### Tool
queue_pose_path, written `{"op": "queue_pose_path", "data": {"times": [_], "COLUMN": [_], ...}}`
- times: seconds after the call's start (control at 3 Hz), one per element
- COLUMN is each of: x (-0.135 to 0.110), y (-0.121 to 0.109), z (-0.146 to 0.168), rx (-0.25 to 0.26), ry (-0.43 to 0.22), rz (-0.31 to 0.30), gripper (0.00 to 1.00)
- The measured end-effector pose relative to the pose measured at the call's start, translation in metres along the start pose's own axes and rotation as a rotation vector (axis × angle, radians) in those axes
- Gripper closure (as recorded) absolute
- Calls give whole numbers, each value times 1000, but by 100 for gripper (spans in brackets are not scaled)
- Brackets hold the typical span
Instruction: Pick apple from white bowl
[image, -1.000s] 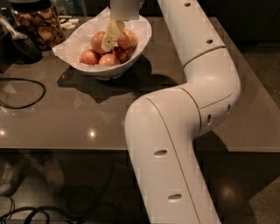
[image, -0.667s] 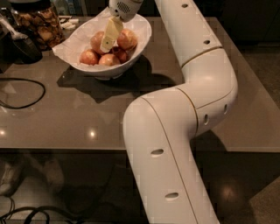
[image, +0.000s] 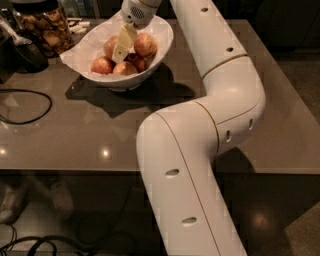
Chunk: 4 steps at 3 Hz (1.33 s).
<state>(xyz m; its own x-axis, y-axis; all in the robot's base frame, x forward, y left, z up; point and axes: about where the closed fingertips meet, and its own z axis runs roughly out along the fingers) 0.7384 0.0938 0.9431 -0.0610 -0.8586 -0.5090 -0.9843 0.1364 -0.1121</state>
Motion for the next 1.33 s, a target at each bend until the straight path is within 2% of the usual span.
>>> {"op": "queue_pose_path", "data": {"times": [0.67, 1.33], "x": [5, 16], "y": [-1, -6], "z": [12, 20], "rx": [-14, -15], "ry": [18, 38], "rz": [10, 14], "gripper": [27, 24]}}
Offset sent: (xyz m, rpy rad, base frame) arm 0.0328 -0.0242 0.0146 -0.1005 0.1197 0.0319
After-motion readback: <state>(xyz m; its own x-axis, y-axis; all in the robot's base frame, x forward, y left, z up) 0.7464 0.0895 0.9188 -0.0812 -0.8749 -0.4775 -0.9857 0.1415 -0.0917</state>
